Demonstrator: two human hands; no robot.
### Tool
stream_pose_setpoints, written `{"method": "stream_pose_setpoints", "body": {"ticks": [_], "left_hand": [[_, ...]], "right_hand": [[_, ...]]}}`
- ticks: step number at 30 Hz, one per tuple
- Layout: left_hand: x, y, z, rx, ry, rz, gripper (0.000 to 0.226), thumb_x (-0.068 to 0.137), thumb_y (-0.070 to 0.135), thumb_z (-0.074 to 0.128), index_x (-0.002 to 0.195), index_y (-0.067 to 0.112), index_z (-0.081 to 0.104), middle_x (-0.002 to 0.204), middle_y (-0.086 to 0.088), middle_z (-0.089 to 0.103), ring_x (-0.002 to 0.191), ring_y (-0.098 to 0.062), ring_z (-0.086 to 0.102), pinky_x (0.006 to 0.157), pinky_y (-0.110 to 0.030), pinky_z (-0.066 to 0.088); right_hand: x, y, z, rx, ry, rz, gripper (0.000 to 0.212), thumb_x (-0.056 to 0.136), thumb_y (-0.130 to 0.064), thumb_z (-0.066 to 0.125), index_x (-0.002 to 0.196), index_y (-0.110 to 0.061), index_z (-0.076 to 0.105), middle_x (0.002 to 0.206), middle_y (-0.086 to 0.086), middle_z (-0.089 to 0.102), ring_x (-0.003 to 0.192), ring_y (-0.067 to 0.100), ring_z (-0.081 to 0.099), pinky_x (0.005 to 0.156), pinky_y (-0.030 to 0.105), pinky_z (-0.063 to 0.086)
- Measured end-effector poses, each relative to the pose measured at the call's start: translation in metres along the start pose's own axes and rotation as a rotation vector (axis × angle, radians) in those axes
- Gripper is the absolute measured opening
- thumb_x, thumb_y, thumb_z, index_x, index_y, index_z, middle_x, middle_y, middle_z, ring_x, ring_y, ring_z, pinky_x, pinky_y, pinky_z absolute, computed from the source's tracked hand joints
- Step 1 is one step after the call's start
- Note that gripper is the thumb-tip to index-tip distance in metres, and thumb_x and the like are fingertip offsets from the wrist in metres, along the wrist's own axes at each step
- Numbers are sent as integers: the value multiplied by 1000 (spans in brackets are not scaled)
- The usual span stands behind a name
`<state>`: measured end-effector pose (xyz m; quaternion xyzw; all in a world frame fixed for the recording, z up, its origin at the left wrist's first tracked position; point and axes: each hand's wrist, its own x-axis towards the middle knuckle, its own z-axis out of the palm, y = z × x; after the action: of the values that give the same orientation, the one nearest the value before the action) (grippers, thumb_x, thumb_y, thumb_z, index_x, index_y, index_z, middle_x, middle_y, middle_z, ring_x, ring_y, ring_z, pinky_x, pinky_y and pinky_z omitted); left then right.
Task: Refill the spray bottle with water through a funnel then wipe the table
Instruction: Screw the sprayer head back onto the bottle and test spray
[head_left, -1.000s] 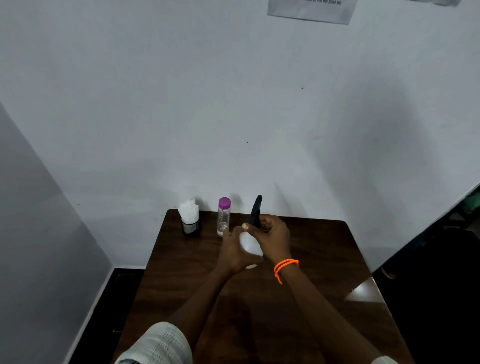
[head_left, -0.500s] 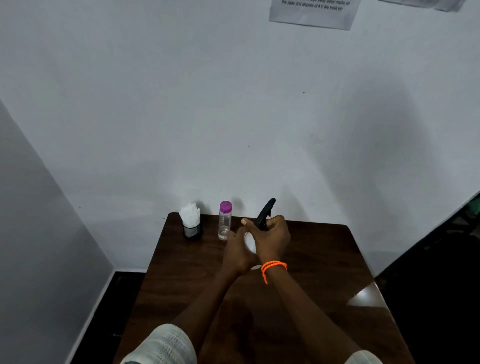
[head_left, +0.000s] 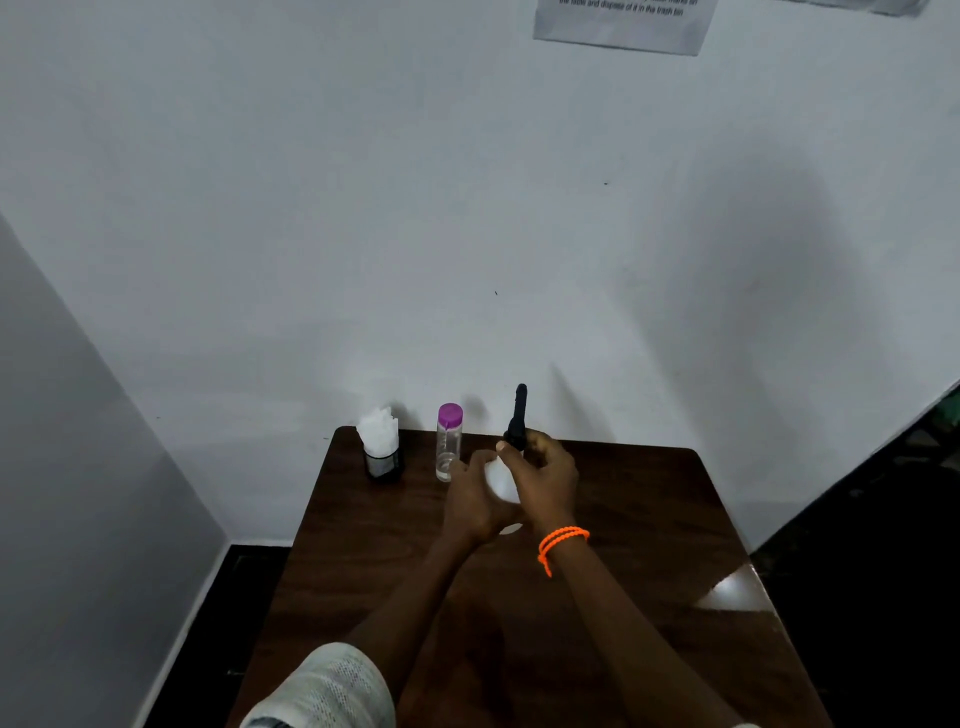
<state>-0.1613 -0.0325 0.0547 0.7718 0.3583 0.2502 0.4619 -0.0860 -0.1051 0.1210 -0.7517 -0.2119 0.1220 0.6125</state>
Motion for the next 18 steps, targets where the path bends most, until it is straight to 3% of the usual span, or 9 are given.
{"method": "stream_pose_setpoints", "body": {"ticks": [4, 8, 14, 18], "left_hand": [[0, 5, 0, 7, -3, 28, 88, 43, 54, 89, 119, 25, 54, 116, -1, 53, 98, -14, 64, 80, -41, 61], [2, 5, 4, 22, -2, 22, 80, 43, 52, 88, 111, 24, 54, 106, -2, 57, 91, -13, 65, 74, -42, 61], [-1, 17, 1, 25, -19, 24, 85, 46, 49, 83, 118, 17, 52, 98, 18, 45, 91, -15, 60, 78, -41, 58], [0, 23, -2, 40, -39, -5, 87, 49, 41, 90, 124, 19, 51, 99, 20, 39, 92, -17, 59, 81, -39, 58]], "right_hand": [[0, -2, -2, 5, 35, -18, 31, 66, -28, 93, 77, -18, 66, 77, -4, 71, 75, 14, 67, 69, 31, 56], [1, -4, -2, -12, 70, -9, 45, 58, -30, 97, 74, -15, 57, 72, -2, 66, 66, 11, 63, 60, 21, 48], [8, -1, 0, 26, 55, 24, 47, 56, -26, 98, 79, -12, 59, 76, 1, 70, 71, 15, 68, 64, 29, 55], [12, -2, 2, 144, 58, 38, 49, 56, -9, 97, 83, -5, 57, 86, 13, 72, 81, 28, 71, 72, 36, 59]]}}
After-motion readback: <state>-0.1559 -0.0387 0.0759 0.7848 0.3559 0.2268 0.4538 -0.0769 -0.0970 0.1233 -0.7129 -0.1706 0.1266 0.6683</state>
